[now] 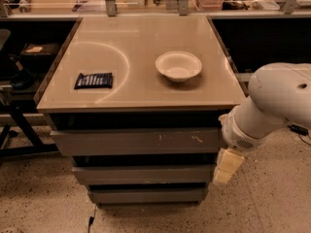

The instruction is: Open top drawer

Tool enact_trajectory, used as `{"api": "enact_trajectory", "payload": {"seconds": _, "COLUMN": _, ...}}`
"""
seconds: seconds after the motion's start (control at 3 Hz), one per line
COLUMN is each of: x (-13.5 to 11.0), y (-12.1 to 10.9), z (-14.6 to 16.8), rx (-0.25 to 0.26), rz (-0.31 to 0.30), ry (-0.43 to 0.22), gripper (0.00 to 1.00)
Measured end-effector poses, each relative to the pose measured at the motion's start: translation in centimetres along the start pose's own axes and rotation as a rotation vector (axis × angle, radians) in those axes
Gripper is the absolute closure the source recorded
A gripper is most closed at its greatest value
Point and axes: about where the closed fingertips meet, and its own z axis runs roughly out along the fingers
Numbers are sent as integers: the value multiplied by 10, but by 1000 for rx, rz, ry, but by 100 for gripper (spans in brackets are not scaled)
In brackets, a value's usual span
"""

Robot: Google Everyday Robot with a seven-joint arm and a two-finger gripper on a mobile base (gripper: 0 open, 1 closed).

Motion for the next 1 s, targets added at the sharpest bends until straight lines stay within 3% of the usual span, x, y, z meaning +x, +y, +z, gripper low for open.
{"api": "enact_trajectory", "payload": {"seconds": 1.0, "x": -21, "y": -18, "z": 56, "rx": 39, "rz": -5, "ry": -35, "gripper": 0}}
